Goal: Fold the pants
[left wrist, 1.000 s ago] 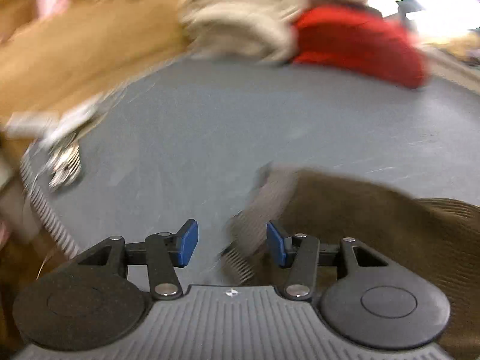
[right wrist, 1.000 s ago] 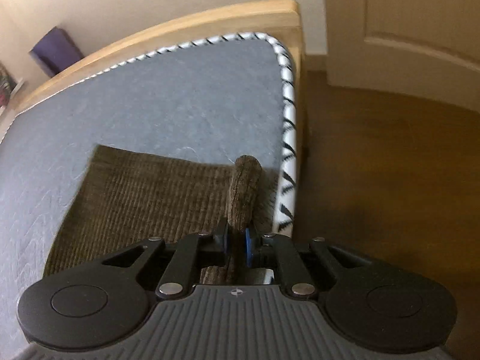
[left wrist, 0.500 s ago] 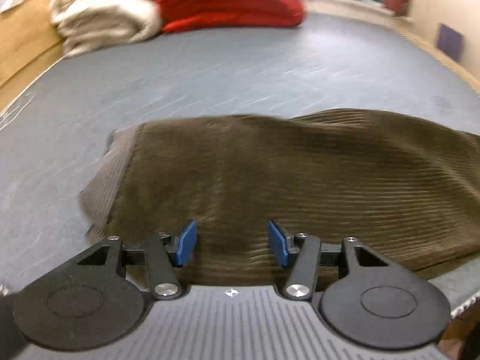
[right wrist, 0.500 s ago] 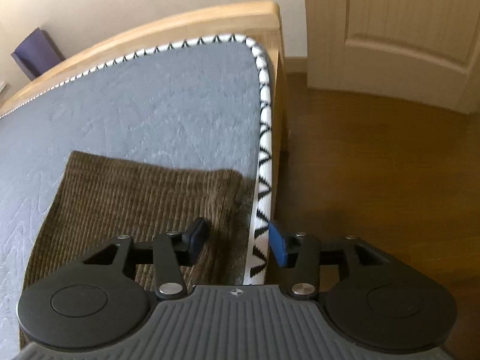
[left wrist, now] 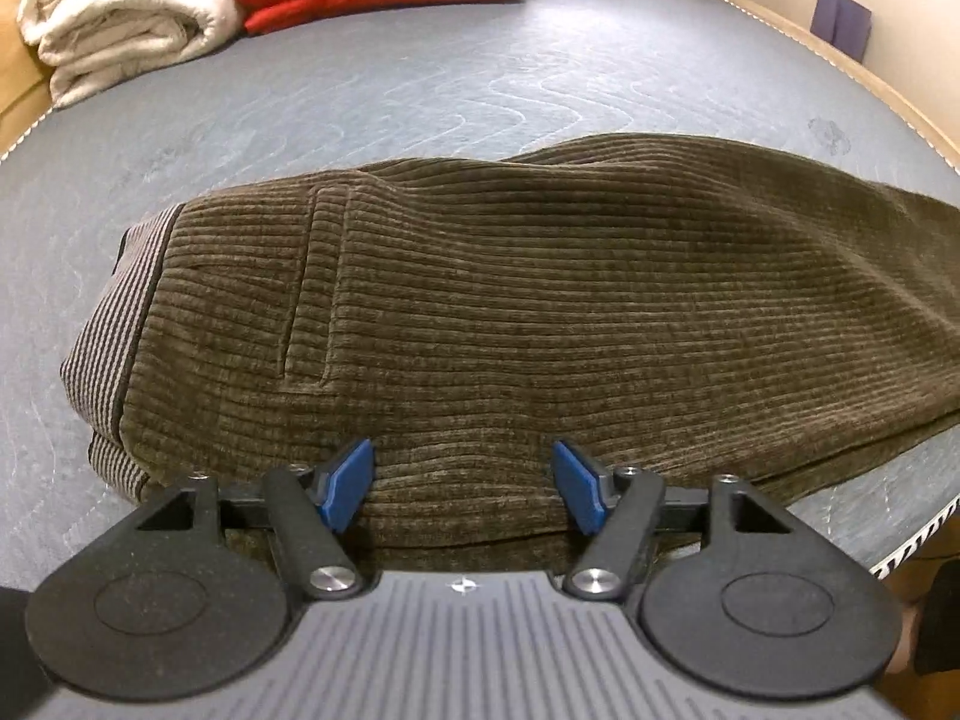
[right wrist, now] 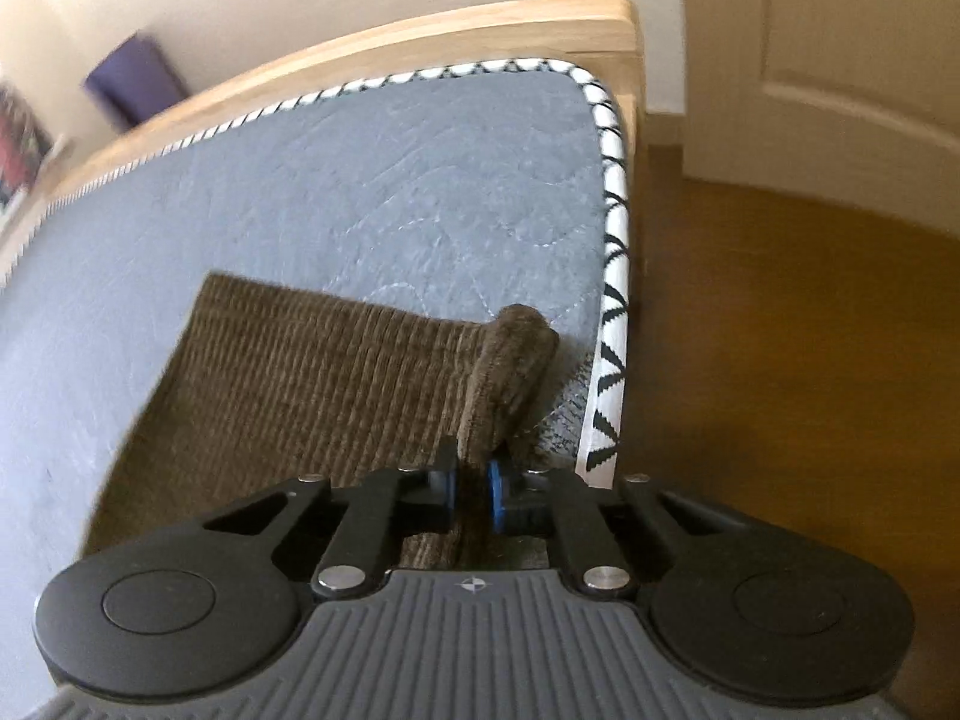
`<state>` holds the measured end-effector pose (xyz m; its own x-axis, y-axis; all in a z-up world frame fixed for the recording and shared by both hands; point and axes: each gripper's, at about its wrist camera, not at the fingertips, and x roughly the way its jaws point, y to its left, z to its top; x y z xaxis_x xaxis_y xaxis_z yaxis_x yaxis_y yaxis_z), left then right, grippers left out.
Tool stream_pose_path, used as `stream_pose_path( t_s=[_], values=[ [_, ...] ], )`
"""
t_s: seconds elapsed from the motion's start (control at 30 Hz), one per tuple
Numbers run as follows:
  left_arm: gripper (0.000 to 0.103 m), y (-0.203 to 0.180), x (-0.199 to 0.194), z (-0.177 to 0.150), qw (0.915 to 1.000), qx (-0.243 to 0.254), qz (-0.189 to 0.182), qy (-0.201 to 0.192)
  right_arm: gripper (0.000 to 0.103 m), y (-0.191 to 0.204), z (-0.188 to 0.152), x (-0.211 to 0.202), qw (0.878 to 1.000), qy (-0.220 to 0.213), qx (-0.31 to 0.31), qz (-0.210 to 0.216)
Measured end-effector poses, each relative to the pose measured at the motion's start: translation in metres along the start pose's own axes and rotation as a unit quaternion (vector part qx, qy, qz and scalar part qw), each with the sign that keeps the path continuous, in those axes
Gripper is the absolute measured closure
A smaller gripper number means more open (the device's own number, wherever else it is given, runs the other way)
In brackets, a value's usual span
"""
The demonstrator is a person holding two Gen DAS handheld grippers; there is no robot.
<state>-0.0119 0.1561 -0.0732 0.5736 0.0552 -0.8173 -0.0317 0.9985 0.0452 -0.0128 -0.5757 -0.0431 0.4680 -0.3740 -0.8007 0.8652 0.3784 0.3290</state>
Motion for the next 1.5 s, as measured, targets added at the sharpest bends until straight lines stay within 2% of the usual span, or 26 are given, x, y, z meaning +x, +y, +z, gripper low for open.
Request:
stream_pose_path(
  t_s=[0.07, 0.13, 0.17, 0.23, 0.27, 0.33, 0.4, 0.43, 0.53, 0.6, 0.67, 0.7, 0.77, 0.8, 0.83, 0.87, 0.93, 1.0, 1.1, 1.13, 1.17, 1.2, 1.3, 1.37, 1.43, 1.5],
  values=[
    [0.031, 0.000, -0.001, 0.002, 1.0000, -0.001, 0.002, 0.003, 0.095, 0.011, -0.002, -0.020, 0.999, -0.034, -0.022, 0.017],
    [0.031, 0.001, -0.009, 0.002, 1.0000, 0.000, 0.002, 0.004, 0.095, 0.035, -0.011, -0.053, 0.991, -0.094, -0.085, 0.049],
    [0.031, 0.001, -0.008, 0.002, 1.0000, 0.000, 0.001, 0.003, 0.095, 0.050, -0.019, -0.072, 0.982, -0.127, -0.127, 0.064],
    [0.030, 0.001, -0.008, 0.002, 1.0000, 0.002, 0.001, 0.003, 0.096, 0.083, -0.048, -0.118, 0.949, -0.196, -0.221, 0.111],
    [0.030, 0.001, -0.009, 0.002, 1.0000, 0.003, 0.002, 0.002, 0.096, 0.097, -0.069, -0.142, 0.925, -0.227, -0.270, 0.142],
    [0.030, 0.000, -0.008, 0.001, 1.0000, 0.005, 0.002, 0.002, 0.096, 0.123, -0.128, -0.194, 0.857, -0.281, -0.376, 0.213],
    [0.030, 0.001, -0.007, 0.001, 1.0000, 0.005, 0.000, 0.002, 0.096, 0.136, -0.196, -0.233, 0.785, -0.292, -0.466, 0.286],
    [0.030, 0.002, -0.008, 0.001, 1.0000, 0.005, -0.002, 0.002, 0.095, 0.140, -0.232, -0.245, 0.750, -0.274, -0.512, 0.317],
    [0.029, 0.004, -0.008, 0.001, 1.0000, -0.001, -0.009, 0.003, 0.092, 0.137, -0.347, -0.255, 0.640, -0.155, -0.655, 0.371],
    [0.029, 0.006, -0.009, 0.001, 0.9999, -0.004, -0.013, 0.004, 0.092, 0.123, -0.399, -0.247, 0.595, -0.085, -0.705, 0.377],
    [0.027, 0.009, -0.010, 0.001, 0.9998, -0.009, -0.018, 0.007, 0.092, 0.112, -0.436, -0.240, 0.554, -0.009, -0.749, 0.363],
    [0.027, 0.010, -0.011, 0.001, 0.9997, -0.011, -0.021, 0.007, 0.090, 0.107, -0.443, -0.243, 0.538, -0.001, -0.761, 0.363],
    [0.027, 0.013, -0.011, 0.002, 0.9995, -0.016, -0.026, 0.008, 0.087, 0.100, -0.441, -0.254, 0.520, -0.029, -0.766, 0.377],
    [0.025, 0.014, -0.010, 0.002, 0.9993, -0.019, -0.029, 0.010, 0.087, 0.100, -0.432, -0.258, 0.525, -0.045, -0.758, 0.385],
    [0.024, 0.014, -0.010, 0.003, 0.9992, -0.023, -0.032, 0.011, 0.084, 0.104, -0.418, -0.259, 0.549, -0.054, -0.738, 0.389],
    [0.023, 0.015, -0.009, 0.004, 0.9990, -0.025, -0.034, 0.012, 0.080, 0.109, -0.400, -0.256, 0.581, -0.057, -0.713, 0.389],
    [0.023, 0.015, -0.009, 0.005, 0.9990, -0.027, -0.032, 0.011, 0.073, 0.124, -0.358, -0.245, 0.666, -0.073, -0.644, 0.370],
    [0.023, 0.015, -0.011, 0.006, 0.9989, -0.035, -0.032, 0.004, 0.066, 0.138, -0.305, -0.219, 0.750, -0.097, -0.572, 0.318],
    [0.023, 0.021, -0.014, 0.008, 0.9971, -0.059, -0.047, -0.006, 0.064, 0.148, -0.231, -0.164, 0.828, -0.122, -0.505, 0.213],
    [0.023, 0.023, -0.013, 0.008, 0.9963, -0.068, -0.051, -0.005, 0.062, 0.150, -0.211, -0.147, 0.844, -0.123, -0.487, 0.191],
    [0.023, 0.024, -0.013, 0.008, 0.9958, -0.074, -0.054, -0.005, 0.059, 0.152, -0.192, -0.126, 0.855, -0.121, -0.477, 0.166],
    [0.023, 0.025, -0.011, 0.008, 0.9954, -0.079, -0.055, -0.004, 0.058, 0.154, -0.177, -0.105, 0.860, -0.120, -0.476, 0.137],
    [0.023, 0.020, -0.010, 0.006, 0.9969, -0.064, -0.046, -0.003, 0.058, 0.168, -0.160, -0.055, 0.862, -0.094, -0.490, 0.088],
    [0.023, 0.012, -0.009, 0.005, 0.9986, -0.040, -0.034, -0.004, 0.058, 0.179, -0.156, -0.033, 0.859, -0.061, -0.501, 0.085],
    [0.021, 0.005, -0.007, 0.004, 0.9995, -0.022, -0.024, -0.004, 0.055, 0.184, -0.156, -0.022, 0.852, -0.048, -0.511, 0.106],
    [0.021, 0.003, -0.006, 0.004, 0.9997, -0.014, -0.018, -0.005, 0.048, 0.193, -0.166, -0.009, 0.830, -0.036, -0.544, 0.116]
  ],
)
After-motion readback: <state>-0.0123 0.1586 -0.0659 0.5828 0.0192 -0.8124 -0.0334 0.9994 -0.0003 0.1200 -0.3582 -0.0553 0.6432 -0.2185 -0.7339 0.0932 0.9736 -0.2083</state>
